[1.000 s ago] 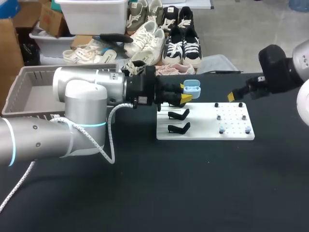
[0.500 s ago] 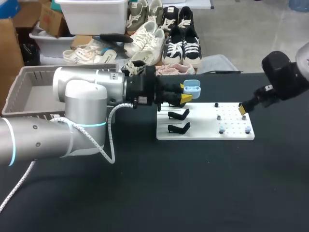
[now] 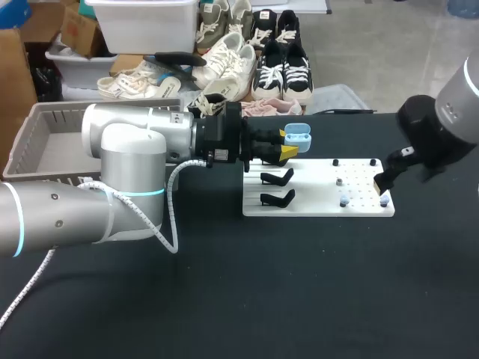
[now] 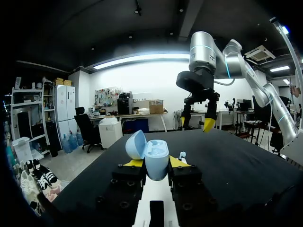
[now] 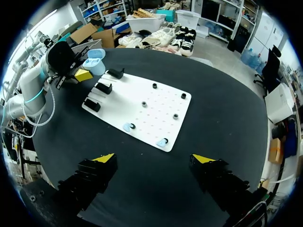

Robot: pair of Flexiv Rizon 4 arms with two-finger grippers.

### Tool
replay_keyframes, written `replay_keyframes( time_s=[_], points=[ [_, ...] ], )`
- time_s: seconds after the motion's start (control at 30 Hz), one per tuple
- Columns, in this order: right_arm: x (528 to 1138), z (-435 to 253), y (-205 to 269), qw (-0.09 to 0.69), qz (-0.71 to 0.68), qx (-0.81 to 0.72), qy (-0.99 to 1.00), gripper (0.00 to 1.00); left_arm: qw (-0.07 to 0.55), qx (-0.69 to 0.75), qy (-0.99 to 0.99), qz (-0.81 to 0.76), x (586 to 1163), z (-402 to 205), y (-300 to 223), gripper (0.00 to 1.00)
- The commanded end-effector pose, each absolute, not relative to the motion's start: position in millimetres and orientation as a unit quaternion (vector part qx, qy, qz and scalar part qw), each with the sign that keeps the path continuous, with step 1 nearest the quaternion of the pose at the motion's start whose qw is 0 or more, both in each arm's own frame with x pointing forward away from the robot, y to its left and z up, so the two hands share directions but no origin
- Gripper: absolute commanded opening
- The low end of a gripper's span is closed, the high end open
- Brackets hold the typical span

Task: Pick up each earbud case from the left stands, insert the matching earbuds, close the lid, and place the case in the box.

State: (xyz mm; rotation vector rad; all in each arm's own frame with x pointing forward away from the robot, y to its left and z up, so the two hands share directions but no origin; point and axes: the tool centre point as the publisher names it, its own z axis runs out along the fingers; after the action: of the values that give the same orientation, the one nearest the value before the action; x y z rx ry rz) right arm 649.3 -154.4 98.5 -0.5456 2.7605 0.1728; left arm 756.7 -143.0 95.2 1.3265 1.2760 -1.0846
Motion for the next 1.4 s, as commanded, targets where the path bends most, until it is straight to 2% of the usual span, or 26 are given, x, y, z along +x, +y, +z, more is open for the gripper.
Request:
replay_keyframes(
  time_s=[0.03, 0.53, 1.23, 1.3, 1.4],
  points=[
    [647, 94, -150, 0.188, -0.1, -0.159, 0.964, 1.0, 0.483, 0.543, 0.523, -0.444, 756, 95, -143, 0.0],
    [649, 70, -153, 0.181, -0.184, -0.13, 0.957, 1.0, 0.483, 0.543, 0.523, -0.444, 756, 95, -143, 0.0],
    [662, 51, -149, 0.164, -0.127, -0.124, 0.97, 1.0, 0.483, 0.543, 0.523, -0.444, 756, 95, -143, 0.0],
    [663, 49, -149, 0.162, -0.117, -0.122, 0.972, 0.99, 0.483, 0.543, 0.523, -0.444, 756, 95, -143, 0.0],
    [664, 47, -148, 0.159, -0.112, -0.12, 0.973, 0.92, 0.483, 0.543, 0.523, -0.444, 756, 95, -143, 0.0]
  ],
)
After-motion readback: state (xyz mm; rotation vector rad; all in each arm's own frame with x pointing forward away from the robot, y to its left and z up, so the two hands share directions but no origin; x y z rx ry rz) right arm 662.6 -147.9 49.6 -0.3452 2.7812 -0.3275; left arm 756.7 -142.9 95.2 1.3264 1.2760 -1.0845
